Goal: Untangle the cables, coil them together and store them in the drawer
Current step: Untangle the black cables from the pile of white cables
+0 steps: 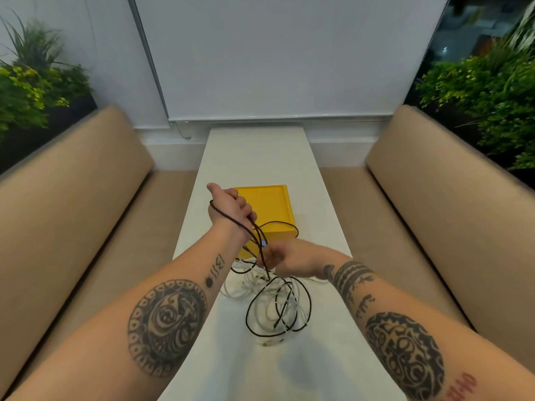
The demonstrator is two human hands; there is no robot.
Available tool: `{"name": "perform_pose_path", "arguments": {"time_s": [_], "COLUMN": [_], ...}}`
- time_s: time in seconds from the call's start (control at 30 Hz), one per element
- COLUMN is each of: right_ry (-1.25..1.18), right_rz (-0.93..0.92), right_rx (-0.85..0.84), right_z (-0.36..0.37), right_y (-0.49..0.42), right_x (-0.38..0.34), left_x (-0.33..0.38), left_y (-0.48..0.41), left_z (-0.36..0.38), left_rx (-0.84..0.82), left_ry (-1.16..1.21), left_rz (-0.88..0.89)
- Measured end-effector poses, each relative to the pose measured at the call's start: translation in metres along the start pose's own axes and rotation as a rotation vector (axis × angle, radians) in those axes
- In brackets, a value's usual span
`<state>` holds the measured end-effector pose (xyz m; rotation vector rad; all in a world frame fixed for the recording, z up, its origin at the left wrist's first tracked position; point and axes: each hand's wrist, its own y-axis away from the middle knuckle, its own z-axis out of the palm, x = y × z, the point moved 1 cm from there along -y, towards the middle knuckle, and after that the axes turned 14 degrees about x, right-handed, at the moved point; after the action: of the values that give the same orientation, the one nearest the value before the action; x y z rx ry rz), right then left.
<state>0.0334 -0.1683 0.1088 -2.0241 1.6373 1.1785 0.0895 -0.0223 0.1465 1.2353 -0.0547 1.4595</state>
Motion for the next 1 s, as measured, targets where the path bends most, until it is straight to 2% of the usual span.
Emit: {"name": "perform_pose_path", "arguments": {"time_s": [0.1, 0.23, 0.33, 0.4, 0.47, 0.53, 0.6, 0.73, 0.9, 0.97, 1.0], "right_ry": [0.118, 0.131, 0.090, 0.008, -0.100, -0.130, -0.158, -0.267, -0.488, -0.659, -0.748], "right_rz": [-0.078, -0.016, -0.019, -0.047, -0.085, -0.117, -0.114, -0.027, 0.089, 0.092, 0.094], "right_rx": [-0.133, -0.027, 0.187, 0.432, 0.657, 0.732, 0.652, 0.322, -0.215, -0.348, -0.349], "right_z": [0.023, 0.022, 0.003, -0.009, -0.019, -0.026, -0.028, -0.019, -0.007, -0.014, -0.018], "right_y": [0.000, -0.001, 0.001, 0.003, 0.004, 0.006, 0.007, 0.005, 0.004, 0.006, 0.006], "right_x": [-0.004, 0.002, 0.014, 0.020, 0.024, 0.023, 0.020, 0.019, 0.016, 0.016, 0.016], "left_x": [0.004, 0.015, 0.027, 0.032, 0.033, 0.031, 0.028, 0.030, 0.051, 0.063, 0.069], "left_y": [0.004, 0.002, -0.008, -0.014, -0.017, -0.022, -0.023, -0.003, 0.033, 0.050, 0.059], "left_z": [0.009, 0.010, -0.001, -0.010, -0.018, -0.023, -0.019, 0.003, 0.036, 0.046, 0.051], "left_rx": [0.051, 0.078, 0.128, 0.124, 0.081, 0.051, -0.004, -0.128, -0.358, -0.440, -0.474], "left_ry": [0.028, 0.006, -0.135, -0.362, -0.535, -0.646, -0.685, -0.530, -0.340, -0.286, -0.259], "left_rz": [0.024, 0.133, 0.367, 0.628, 0.814, 0.889, 0.804, 0.519, 0.417, 0.392, 0.382]}}
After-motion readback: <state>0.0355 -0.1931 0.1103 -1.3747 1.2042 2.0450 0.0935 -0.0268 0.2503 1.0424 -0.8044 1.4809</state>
